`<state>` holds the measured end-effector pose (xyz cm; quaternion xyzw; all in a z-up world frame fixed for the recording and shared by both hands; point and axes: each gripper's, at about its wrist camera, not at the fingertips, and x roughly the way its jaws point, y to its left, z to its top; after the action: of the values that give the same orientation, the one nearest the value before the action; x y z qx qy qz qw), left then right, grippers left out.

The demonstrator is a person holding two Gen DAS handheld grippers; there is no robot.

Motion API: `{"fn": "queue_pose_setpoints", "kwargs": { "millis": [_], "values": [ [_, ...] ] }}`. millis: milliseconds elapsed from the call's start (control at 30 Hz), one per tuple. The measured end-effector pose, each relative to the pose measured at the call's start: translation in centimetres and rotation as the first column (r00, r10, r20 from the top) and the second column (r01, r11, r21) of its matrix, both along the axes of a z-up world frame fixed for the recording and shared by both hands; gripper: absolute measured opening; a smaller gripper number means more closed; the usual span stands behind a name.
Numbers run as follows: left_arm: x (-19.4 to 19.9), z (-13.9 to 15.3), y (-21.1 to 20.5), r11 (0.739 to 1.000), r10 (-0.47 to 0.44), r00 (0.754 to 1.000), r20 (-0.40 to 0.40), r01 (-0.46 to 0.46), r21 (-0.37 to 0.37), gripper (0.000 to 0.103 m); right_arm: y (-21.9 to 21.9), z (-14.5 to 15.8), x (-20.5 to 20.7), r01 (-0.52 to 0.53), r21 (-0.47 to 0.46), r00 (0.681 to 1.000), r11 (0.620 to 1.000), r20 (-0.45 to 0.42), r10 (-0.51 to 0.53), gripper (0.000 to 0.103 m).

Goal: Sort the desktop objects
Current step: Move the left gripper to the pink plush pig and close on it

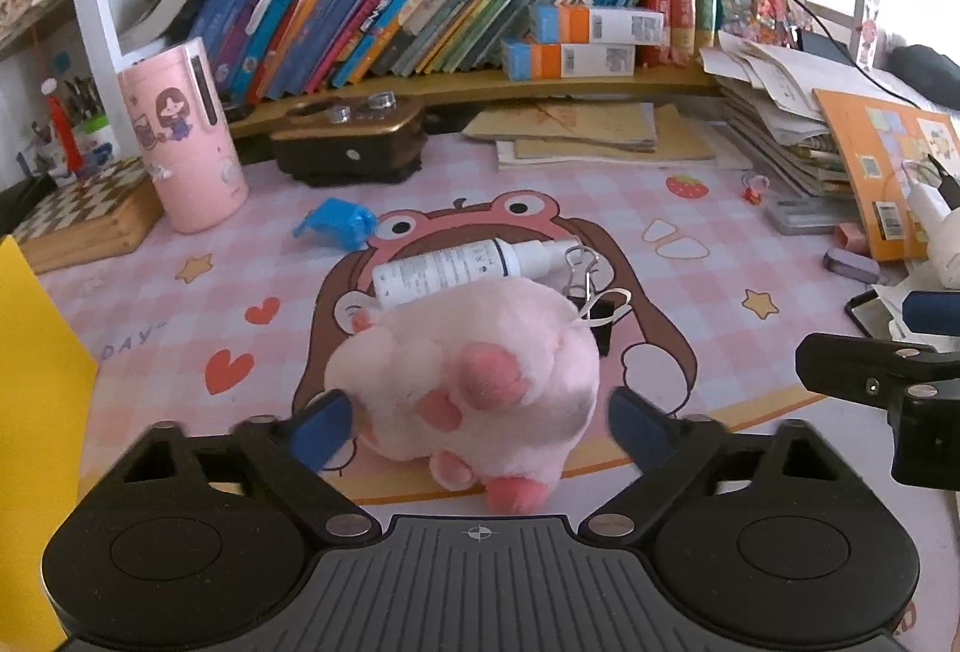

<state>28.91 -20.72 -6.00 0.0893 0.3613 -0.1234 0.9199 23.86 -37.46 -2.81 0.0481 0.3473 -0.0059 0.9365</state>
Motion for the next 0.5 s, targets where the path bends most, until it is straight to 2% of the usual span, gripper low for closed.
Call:
{"fn": "queue_pose_setpoints", "kwargs": {
  "millis": [67,133,167,233,333,467,500],
  "values": [
    [-0.1,0.0,0.2,1.0,0.003,1.0,0.006,-0.003,0.002,0.075,0.0,0.0,0.0,-0.001,0.002,1.0,1.0,-0.002,0.001,0.081],
    [-0.3,0.4,0.5,1.0,-0.017,1.0,-0.005,0.017,-0.025,0.046,0.0,-0.1,0.1,-0.006,0.005,1.0,1.0,-0.006,0.006,0.081],
    [-0.5,0.6,0.7,0.999,-0.013,1.0,-0.01,0.013,-0.029,0.044,0.0,-0.1,0.1,-0.008,0.007,1.0,1.0,-0.007,0.008,0.081],
    [-1.0,1.1,1.2,0.998,-0.02,1.0,-0.011,0.019,-0.053,0.023,0.1,-0.2,0.1,-0.016,0.011,1.0,1.0,-0.009,0.016,0.081],
    [-1.8,1.7,2.3,0.997,-0.006,1.0,-0.012,0.005,-0.078,0.013,0.4,-0.3,0.2,-0.034,0.019,0.999,0.999,-0.015,0.035,0.081],
    [-2.3,2.1,3.5,0.996,0.045,0.999,-0.008,-0.045,-0.078,0.013,1.2,-0.6,0.6,-0.065,0.032,0.997,0.997,-0.028,0.066,0.081],
    [-2.4,2.2,3.7,0.995,0.058,0.998,-0.004,-0.058,-0.077,0.021,1.5,-0.6,0.7,-0.075,0.035,0.997,0.997,-0.028,0.076,0.081]
  ]
}}
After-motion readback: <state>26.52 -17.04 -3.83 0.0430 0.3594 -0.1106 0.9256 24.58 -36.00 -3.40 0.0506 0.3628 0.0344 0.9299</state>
